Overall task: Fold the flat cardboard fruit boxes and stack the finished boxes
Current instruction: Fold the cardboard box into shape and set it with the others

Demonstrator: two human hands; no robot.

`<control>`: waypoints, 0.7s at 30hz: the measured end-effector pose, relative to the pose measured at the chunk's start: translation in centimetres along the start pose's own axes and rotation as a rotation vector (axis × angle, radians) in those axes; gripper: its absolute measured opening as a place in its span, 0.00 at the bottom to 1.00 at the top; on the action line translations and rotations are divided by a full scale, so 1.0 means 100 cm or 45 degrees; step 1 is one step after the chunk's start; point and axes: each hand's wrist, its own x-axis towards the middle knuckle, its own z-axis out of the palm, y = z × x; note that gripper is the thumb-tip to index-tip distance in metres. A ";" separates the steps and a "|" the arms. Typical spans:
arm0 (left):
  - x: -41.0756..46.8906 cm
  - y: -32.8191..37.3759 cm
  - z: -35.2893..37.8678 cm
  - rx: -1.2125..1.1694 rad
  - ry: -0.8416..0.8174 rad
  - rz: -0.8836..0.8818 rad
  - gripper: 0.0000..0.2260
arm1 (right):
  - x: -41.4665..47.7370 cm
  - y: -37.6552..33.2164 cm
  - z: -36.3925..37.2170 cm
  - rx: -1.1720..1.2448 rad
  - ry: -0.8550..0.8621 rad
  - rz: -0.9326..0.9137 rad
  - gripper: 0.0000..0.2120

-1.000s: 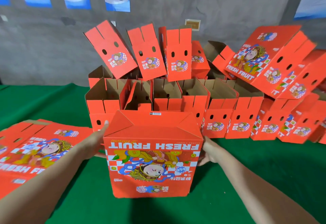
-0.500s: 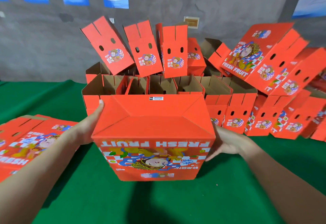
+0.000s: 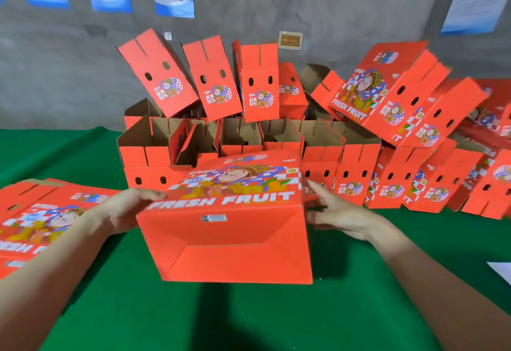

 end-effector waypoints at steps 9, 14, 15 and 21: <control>-0.012 -0.017 0.014 -0.084 -0.162 -0.016 0.26 | -0.006 0.027 0.017 -0.469 0.068 -0.216 0.51; -0.013 -0.005 0.033 -0.121 -0.030 0.092 0.27 | -0.008 0.020 0.022 -0.739 0.187 -0.421 0.50; -0.013 -0.004 0.035 -0.162 -0.010 0.097 0.27 | -0.009 0.020 0.022 -0.780 0.189 -0.446 0.50; -0.007 -0.002 0.034 -0.319 0.047 0.126 0.27 | -0.008 0.022 0.021 -0.908 0.269 -0.549 0.39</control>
